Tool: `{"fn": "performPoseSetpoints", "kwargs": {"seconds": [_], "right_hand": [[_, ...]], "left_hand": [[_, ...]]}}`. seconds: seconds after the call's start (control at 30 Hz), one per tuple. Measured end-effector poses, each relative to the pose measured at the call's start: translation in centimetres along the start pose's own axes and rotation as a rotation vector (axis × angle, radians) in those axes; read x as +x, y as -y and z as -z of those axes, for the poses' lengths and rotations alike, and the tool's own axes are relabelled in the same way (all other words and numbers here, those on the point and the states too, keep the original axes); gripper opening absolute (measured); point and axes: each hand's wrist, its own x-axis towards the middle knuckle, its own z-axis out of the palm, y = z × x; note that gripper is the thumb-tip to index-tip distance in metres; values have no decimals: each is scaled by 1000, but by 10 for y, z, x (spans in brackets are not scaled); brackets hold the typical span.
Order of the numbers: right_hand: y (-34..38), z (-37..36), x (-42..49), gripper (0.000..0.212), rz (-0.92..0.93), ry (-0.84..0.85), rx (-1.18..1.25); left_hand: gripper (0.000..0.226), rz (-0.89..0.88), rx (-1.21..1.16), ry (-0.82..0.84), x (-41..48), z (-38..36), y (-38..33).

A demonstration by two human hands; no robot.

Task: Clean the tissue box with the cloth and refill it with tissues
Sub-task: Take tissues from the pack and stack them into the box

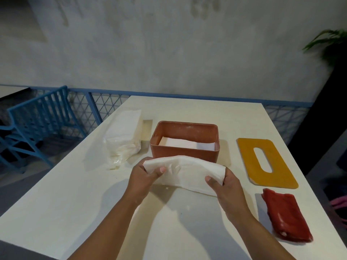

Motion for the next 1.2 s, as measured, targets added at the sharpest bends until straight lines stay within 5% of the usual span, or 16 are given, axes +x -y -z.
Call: {"fn": "performPoseSetpoints", "kwargs": {"seconds": [0.13,0.37,0.5,0.63,0.93,1.07,1.2], "right_hand": [[-7,-5,2,31,-14,-41,-79],[1,-6,11,29,37,-63,-48],[-6,-6,12,27,4,-43,-21],[-10,-8,12,31,-15,-24,28],[-14,-6,15,33,-24,-10,4],[-7,-4,10,20,48,-71,-19],[33,-2,22,28,231,-265,-69]], "left_hand": [[52,45,-33,55,-1,5,11],[30,57,-42,42,8,10,11],[53,120,-61,164,9,13,15],[35,119,-26,133,13,11,20],[49,209,32,242,20,14,19],[38,54,217,144,19,11,2],[49,-153,153,-9,29,5,-41]]}}
